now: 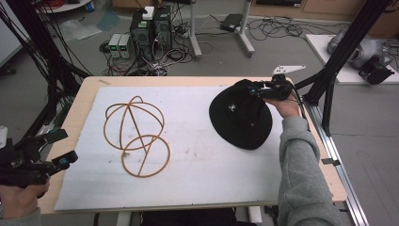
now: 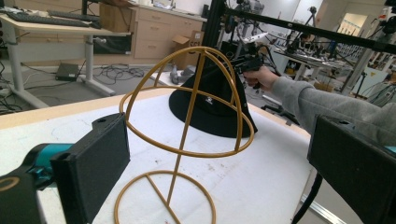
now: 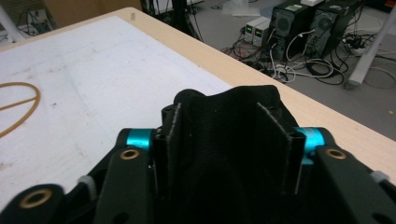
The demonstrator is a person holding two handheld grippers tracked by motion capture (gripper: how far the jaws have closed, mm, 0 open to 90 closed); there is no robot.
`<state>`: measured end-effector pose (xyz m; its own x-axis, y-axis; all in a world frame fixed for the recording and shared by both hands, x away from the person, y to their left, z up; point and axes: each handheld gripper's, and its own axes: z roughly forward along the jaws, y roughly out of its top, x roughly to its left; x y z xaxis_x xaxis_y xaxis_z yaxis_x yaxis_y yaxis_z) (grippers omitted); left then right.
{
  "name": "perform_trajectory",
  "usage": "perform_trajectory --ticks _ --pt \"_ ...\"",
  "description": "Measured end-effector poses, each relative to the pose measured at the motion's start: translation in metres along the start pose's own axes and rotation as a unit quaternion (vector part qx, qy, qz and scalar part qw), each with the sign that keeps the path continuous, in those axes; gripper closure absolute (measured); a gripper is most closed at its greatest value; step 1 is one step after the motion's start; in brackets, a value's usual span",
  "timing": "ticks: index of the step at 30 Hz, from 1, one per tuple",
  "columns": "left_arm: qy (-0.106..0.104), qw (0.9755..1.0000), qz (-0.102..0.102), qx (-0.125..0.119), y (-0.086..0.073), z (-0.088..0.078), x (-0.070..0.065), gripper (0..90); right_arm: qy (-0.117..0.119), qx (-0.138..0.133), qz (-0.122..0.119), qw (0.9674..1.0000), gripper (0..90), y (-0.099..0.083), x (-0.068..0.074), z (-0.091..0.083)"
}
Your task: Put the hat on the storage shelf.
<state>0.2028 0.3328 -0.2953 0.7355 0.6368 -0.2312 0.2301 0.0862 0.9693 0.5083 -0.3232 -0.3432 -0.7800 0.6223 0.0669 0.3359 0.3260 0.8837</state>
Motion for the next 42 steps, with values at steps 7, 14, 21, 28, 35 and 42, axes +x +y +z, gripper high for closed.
perform_trajectory --ticks 7,14,21,28,35,42 --pt "0.000 1.0000 0.001 0.003 -0.001 0.001 0.000 6.0 -0.029 0.013 -0.001 0.9995 84.8 0.001 0.001 0.000" --pt "0.001 1.0000 0.002 -0.001 0.001 0.000 -0.002 6.1 -0.038 0.017 -0.005 0.9991 85.9 0.004 0.004 0.000" --pt "0.009 0.9998 0.009 -0.013 0.004 -0.007 -0.004 6.0 -0.043 0.009 -0.009 0.9990 86.0 0.007 0.008 -0.001" --pt "0.008 0.9998 0.010 -0.015 0.005 -0.008 -0.005 6.0 -0.036 -0.019 -0.010 0.9991 86.5 0.013 0.009 -0.021" --pt "0.004 0.9998 0.014 -0.012 0.006 -0.006 -0.007 6.0 -0.027 -0.041 -0.009 0.9988 86.4 0.019 0.012 -0.049" --pt "0.001 0.9997 0.020 -0.012 0.006 -0.005 -0.009 6.0 -0.015 -0.043 -0.023 0.9987 86.0 0.036 0.026 -0.065"
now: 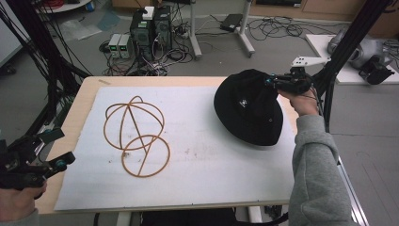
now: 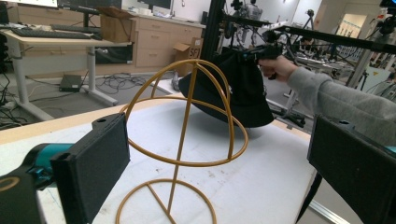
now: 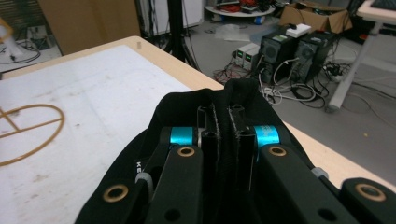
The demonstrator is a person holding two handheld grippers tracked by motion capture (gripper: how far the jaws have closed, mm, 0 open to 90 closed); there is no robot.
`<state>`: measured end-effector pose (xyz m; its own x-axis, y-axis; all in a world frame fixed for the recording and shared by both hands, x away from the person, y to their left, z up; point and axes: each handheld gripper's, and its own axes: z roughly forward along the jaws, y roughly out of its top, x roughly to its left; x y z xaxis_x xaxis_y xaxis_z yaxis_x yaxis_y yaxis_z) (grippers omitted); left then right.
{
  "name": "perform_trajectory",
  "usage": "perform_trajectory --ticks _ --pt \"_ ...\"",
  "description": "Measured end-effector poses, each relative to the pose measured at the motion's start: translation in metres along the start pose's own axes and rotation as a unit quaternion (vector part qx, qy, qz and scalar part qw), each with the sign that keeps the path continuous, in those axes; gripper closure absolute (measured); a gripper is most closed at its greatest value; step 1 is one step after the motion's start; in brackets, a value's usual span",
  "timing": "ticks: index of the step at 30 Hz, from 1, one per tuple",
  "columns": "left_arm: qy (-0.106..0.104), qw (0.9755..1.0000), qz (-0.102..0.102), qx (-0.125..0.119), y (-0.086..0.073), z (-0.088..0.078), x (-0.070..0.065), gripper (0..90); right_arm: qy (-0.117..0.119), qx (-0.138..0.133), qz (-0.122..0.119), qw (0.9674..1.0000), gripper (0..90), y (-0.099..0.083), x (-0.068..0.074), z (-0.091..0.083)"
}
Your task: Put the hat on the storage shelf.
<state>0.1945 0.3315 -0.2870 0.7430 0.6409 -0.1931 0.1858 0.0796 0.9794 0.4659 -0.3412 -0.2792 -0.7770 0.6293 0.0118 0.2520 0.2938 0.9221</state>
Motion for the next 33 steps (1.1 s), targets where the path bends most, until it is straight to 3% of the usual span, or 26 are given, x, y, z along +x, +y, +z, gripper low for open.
perform_trajectory --ticks 10,19,22,33 --pt "-0.001 1.0000 -0.002 0.002 0.000 0.001 0.000 6.0 0.019 -0.010 -0.044 0.9988 86.1 0.052 0.019 -0.027" --pt "-0.006 0.9999 0.002 0.014 -0.001 0.009 -0.002 6.0 0.032 -0.012 -0.066 0.9972 86.0 0.085 0.030 -0.050" --pt "-0.006 0.9999 0.001 0.014 -0.001 0.010 -0.003 6.0 0.030 -0.015 -0.089 0.9954 86.0 0.096 0.035 -0.059" --pt "-0.008 0.9998 -0.002 0.020 -0.003 0.015 -0.002 6.0 0.045 -0.017 -0.133 0.9900 86.0 0.127 0.048 -0.083"
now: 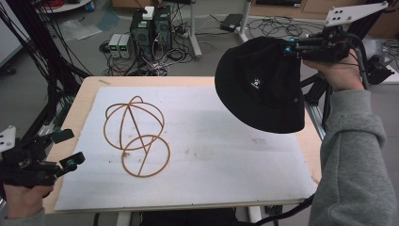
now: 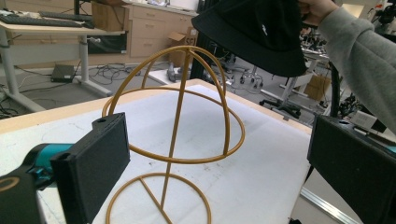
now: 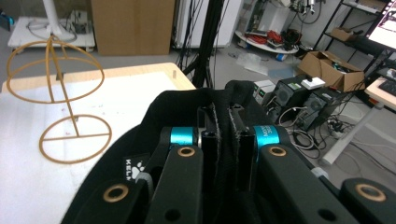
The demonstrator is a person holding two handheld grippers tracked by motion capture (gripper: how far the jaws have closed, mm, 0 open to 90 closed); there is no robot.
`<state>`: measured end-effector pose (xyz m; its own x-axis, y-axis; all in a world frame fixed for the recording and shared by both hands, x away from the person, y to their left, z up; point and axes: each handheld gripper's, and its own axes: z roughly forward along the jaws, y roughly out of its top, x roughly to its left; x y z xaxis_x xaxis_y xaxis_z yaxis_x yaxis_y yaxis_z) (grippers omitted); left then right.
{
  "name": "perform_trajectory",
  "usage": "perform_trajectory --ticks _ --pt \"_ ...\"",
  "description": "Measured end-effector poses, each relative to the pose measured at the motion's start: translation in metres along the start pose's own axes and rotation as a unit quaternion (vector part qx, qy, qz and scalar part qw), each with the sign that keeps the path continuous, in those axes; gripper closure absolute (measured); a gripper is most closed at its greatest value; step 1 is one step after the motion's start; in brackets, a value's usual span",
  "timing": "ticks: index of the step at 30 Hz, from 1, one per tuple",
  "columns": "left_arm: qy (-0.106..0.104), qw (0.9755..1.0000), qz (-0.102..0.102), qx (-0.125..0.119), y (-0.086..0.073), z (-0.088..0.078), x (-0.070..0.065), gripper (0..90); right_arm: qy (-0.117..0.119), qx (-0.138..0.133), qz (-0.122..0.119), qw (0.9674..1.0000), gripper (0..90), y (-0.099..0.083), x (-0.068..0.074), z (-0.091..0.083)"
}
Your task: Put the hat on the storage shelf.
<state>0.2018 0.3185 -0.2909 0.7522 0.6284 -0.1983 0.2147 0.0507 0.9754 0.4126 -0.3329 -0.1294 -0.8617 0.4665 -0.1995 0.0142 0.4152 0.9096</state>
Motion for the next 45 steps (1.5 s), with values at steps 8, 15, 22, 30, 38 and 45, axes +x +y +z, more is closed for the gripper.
perform_trajectory --ticks 8,15,22,30,38,45 --pt "0.002 1.0000 -0.004 0.001 -0.001 0.000 0.002 6.0 0.012 0.000 -0.017 0.9998 86.0 0.019 0.006 -0.003" --pt "0.000 1.0000 -0.004 0.004 -0.001 0.001 0.001 6.0 0.040 -0.004 -0.028 0.9988 85.9 0.033 0.012 0.003" --pt "0.002 1.0000 -0.005 0.008 -0.003 0.000 0.000 6.0 0.070 -0.015 -0.040 0.9966 85.9 0.048 0.019 0.010" --pt "0.005 0.9999 -0.001 0.013 -0.005 0.001 -0.005 6.1 0.100 -0.031 -0.062 0.9926 85.8 0.066 0.029 0.030" --pt "0.006 0.9997 0.002 0.022 -0.006 0.002 -0.009 6.0 0.138 -0.039 -0.081 0.9863 85.4 0.087 0.043 0.057" --pt "0.011 0.9996 0.004 0.024 -0.008 -0.002 -0.014 6.0 0.170 -0.039 -0.093 0.9804 85.4 0.100 0.053 0.082"
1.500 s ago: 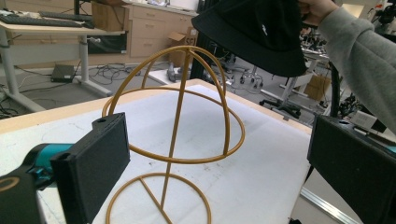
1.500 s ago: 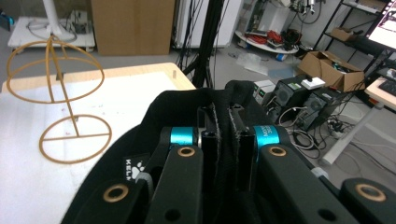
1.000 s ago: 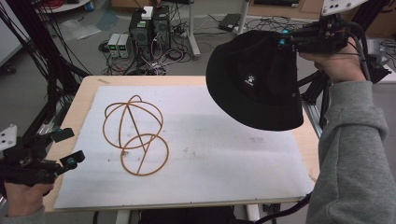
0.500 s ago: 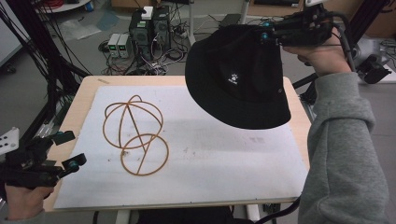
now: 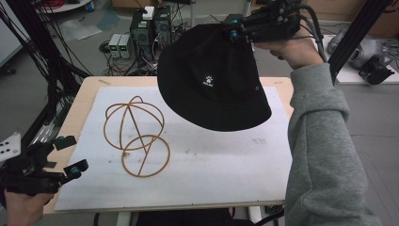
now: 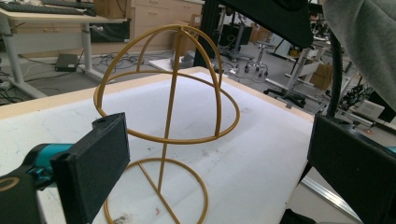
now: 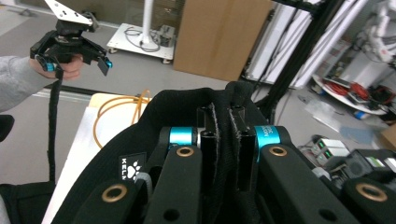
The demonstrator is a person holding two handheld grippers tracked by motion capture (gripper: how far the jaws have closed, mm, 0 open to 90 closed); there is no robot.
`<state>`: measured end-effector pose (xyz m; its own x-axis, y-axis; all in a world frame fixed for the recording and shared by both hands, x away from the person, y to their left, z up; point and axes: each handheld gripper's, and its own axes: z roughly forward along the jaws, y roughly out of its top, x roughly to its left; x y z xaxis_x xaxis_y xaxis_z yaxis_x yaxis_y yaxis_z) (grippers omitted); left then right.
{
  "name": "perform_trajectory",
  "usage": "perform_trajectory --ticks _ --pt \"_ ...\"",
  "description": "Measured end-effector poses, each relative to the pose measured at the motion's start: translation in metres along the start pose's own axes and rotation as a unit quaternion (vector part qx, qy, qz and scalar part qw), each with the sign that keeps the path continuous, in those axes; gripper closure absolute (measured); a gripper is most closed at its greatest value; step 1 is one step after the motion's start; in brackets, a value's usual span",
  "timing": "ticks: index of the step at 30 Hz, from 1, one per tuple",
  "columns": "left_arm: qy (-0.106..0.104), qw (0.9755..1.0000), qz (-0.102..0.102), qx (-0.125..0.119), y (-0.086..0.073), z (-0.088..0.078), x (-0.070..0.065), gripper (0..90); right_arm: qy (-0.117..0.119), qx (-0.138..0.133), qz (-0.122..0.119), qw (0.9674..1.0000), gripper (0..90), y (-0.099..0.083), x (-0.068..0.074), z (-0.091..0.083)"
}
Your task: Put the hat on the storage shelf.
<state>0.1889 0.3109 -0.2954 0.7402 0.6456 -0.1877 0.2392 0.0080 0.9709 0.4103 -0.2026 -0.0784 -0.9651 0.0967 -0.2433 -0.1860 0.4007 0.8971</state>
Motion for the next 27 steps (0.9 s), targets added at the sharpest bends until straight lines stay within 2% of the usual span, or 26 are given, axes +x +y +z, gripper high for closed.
perform_trajectory --ticks 12,27 --pt "0.007 1.0000 0.003 0.006 -0.003 -0.007 -0.008 6.0 0.041 -0.008 -0.016 0.9990 85.5 0.023 -0.001 0.039" --pt "0.011 0.9999 0.003 0.010 -0.005 -0.010 -0.013 6.0 0.102 -0.010 -0.032 0.9942 85.6 0.046 0.003 0.095"
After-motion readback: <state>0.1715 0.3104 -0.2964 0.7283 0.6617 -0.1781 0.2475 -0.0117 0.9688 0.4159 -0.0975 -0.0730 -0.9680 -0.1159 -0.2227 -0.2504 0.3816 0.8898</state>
